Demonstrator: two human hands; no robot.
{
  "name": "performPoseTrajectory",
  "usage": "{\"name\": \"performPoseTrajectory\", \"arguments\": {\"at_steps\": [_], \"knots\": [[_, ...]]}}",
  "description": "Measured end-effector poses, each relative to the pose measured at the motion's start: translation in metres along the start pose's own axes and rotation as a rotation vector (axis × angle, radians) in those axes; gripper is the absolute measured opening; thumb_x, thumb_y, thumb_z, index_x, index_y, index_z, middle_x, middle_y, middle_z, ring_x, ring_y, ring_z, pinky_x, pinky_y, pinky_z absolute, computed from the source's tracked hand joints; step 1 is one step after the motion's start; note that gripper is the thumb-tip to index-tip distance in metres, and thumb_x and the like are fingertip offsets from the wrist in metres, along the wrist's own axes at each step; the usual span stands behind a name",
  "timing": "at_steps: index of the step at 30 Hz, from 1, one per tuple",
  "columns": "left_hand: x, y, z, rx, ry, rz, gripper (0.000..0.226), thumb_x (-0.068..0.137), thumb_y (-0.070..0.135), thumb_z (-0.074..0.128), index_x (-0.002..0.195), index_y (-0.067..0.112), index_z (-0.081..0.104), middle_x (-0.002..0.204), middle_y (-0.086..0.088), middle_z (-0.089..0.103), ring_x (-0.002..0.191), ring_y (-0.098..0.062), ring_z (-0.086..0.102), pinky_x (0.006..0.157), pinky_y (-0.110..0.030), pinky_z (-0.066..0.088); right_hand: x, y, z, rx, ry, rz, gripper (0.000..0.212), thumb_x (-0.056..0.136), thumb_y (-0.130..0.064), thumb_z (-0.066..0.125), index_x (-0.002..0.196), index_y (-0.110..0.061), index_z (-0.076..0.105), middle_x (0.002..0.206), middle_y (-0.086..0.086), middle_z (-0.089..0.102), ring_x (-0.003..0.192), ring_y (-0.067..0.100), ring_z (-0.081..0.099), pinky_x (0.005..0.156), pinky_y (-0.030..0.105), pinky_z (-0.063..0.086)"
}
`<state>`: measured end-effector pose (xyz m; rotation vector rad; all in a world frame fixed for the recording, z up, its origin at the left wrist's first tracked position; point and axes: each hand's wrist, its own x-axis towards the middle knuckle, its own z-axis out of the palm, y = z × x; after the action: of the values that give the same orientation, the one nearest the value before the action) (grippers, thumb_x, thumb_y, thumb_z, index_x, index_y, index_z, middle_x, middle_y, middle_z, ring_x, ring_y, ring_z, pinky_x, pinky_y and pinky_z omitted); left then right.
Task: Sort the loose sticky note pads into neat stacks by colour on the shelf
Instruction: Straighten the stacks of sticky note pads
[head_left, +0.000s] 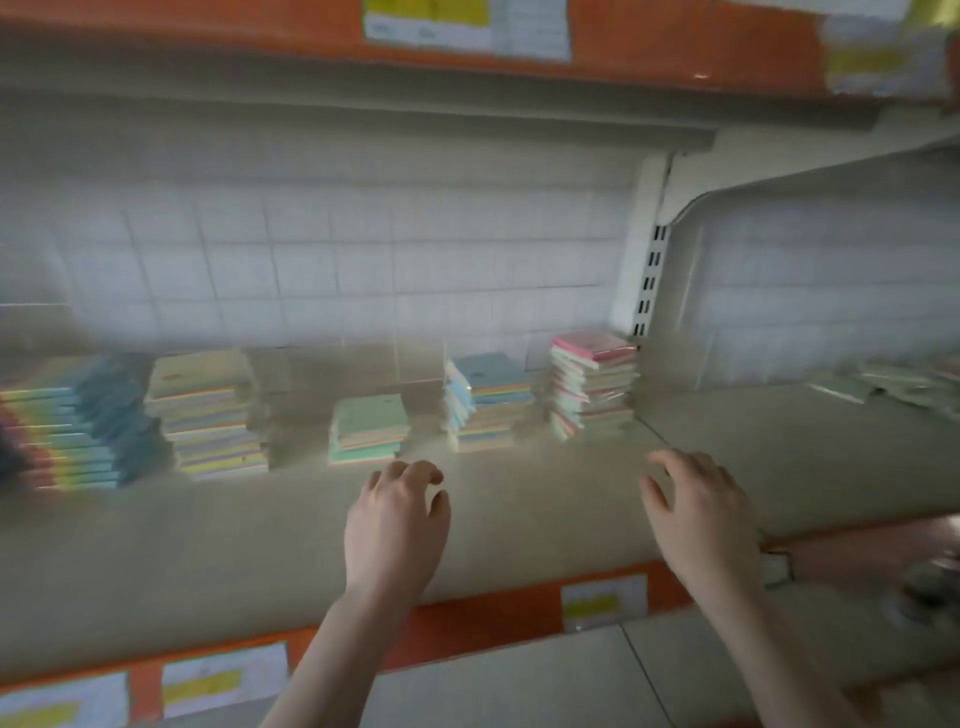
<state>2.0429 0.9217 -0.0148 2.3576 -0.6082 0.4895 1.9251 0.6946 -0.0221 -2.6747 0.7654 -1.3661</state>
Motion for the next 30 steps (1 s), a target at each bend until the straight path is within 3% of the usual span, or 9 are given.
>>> {"name": "performPoseTrajectory", "arguments": {"at_steps": [8, 12, 18, 25, 30], "knots": [[0.004, 0.143, 0.077, 0.003, -0.167, 0.199, 0.045, 0.092, 0.041, 0.052, 0.134, 0.023, 0.049, 0.136, 0.004, 0.050, 0.127, -0.019, 0.041, 0.100, -0.032, 0.036, 0.020, 0.141, -0.043, -0.155, -0.045, 0.078, 0.035, 0.068, -0.014, 0.081, 0.097, 0.000, 0.068, 0.084, 0.020, 0.067, 0.070, 0.039, 0.065, 0.062, 0.044, 0.053], [0.006, 0.187, 0.106, 0.059, -0.272, 0.300, 0.056, 0.094, 0.049, 0.044, 0.143, 0.025, 0.035, 0.149, 0.003, 0.034, 0.140, -0.018, 0.025, 0.111, -0.032, 0.026, 0.028, 0.198, -0.049, -0.194, -0.096, 0.149, 0.039, 0.076, -0.022, 0.076, 0.108, -0.001, 0.066, 0.095, 0.020, 0.066, 0.082, 0.039, 0.065, 0.070, 0.045, 0.053], [0.012, 0.237, 0.157, 0.036, -0.377, 0.291, 0.069, 0.086, 0.066, 0.038, 0.143, 0.028, 0.034, 0.151, 0.005, 0.032, 0.141, -0.015, 0.024, 0.111, -0.032, 0.027, 0.046, 0.270, -0.044, -0.222, -0.163, 0.213, 0.034, 0.079, -0.025, 0.072, 0.106, -0.005, 0.066, 0.093, 0.016, 0.066, 0.083, 0.037, 0.064, 0.070, 0.043, 0.052], [0.045, 0.315, 0.212, 0.031, -0.430, 0.264, 0.068, 0.086, 0.061, 0.040, 0.146, 0.031, 0.029, 0.154, 0.007, 0.026, 0.142, -0.014, 0.022, 0.113, -0.032, 0.022, 0.093, 0.366, -0.047, -0.221, -0.215, 0.316, 0.042, 0.094, -0.040, 0.047, 0.130, -0.017, 0.049, 0.122, 0.007, 0.055, 0.111, 0.028, 0.053, 0.091, 0.036, 0.040], [0.056, 0.374, 0.249, 0.059, -0.402, 0.244, 0.070, 0.083, 0.063, 0.040, 0.144, 0.030, 0.033, 0.151, 0.007, 0.032, 0.141, -0.014, 0.025, 0.112, -0.034, 0.025, 0.126, 0.437, -0.048, -0.155, -0.200, 0.324, 0.041, 0.093, -0.037, 0.049, 0.128, -0.015, 0.051, 0.121, 0.010, 0.056, 0.112, 0.029, 0.051, 0.093, 0.037, 0.038]]}}
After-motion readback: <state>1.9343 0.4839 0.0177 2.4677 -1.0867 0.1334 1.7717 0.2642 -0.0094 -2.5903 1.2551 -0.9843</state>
